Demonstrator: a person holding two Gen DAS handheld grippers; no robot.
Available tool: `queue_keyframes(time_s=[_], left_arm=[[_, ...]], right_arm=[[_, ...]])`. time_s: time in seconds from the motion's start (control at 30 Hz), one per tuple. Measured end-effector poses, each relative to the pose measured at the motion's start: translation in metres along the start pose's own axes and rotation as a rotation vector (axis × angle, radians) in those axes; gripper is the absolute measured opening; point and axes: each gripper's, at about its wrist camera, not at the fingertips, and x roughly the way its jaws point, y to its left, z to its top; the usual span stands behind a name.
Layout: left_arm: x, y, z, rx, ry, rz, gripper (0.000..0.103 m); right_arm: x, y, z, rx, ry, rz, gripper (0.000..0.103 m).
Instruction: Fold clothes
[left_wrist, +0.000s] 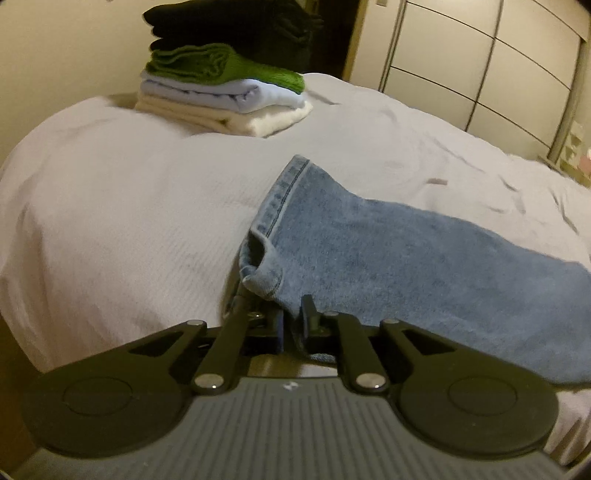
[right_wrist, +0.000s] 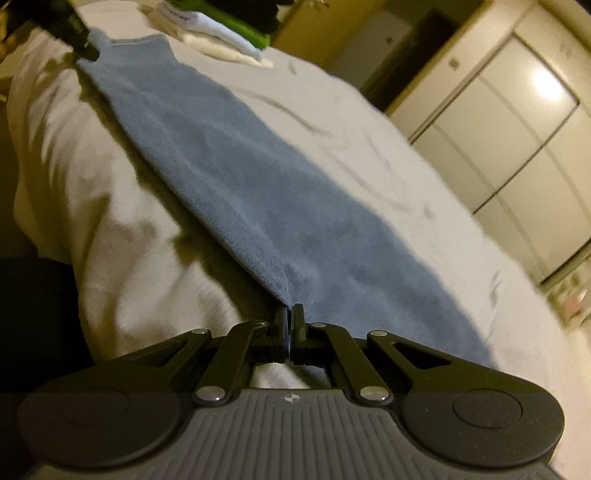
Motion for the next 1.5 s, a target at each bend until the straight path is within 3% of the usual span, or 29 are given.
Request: queue_keyframes(time_s=[0.1,0.13,0.23,0.27,0.4,0.53,0.6,0.7,0.87,0.97,1.13,1.3,1.5], left_arm=[[-0.005,0.003,-0.004,-0.017,0.015,0.011,0.014],[-0.011,0.005,-0.004,-0.026,0.02,0.013,0.014],[-0.029,0.007,-0.002,-0.04,0.01,0.0,0.014],[-0.034,0.004,0.001,-0.033,-0.01,-0.007,0.014],[-0.032,-0.009,0.014,-0.033,-0.06,-0.045,0.018],[0.0,-0.017,0.011,-0.048,0.028,-0.001,0.017],[0.01,-0.02,0.006,-0.048,0.084,0.04,0.016],[-0.008,-0.034,0.008,-0.036,0.081,0.03,0.017],[-0.023,-0.106,0.009,0.104,0.093,-0.124,0.018],[-0.025,-0.159,-0.003,0.193,0.124,-0.235,0.02],[-0.028,-0.228,-0.024,0.35,0.164,-0.346,0.02],[-0.025,-0.276,-0.034,0.473,0.189,-0.447,0.02],[-0.015,-0.308,-0.055,0.556,0.208,-0.449,0.023]], right_arm=[[0.0,-0.001,0.003,0.031,0.014,-0.001,0.0],[-0.003,-0.007,0.004,0.073,0.016,0.007,0.005],[-0.016,-0.033,0.0,0.251,0.009,0.046,0.041],[-0.02,-0.042,-0.003,0.319,0.0,0.06,0.043],[-0.036,-0.083,-0.021,0.655,-0.065,0.149,0.043],[-0.033,-0.114,-0.045,0.939,-0.103,0.196,0.043],[-0.019,-0.123,-0.063,1.049,-0.055,0.196,0.043],[-0.015,-0.131,-0.09,1.108,-0.006,0.127,0.037],[-0.042,-0.151,-0.113,1.115,-0.028,-0.021,0.042],[-0.048,-0.159,-0.121,1.139,-0.021,-0.036,0.044],[-0.063,-0.174,-0.173,1.43,-0.097,0.013,0.045],[-0.088,-0.199,-0.238,1.654,-0.16,-0.043,0.041],[-0.09,-0.22,-0.292,1.85,-0.236,-0.006,0.04]])
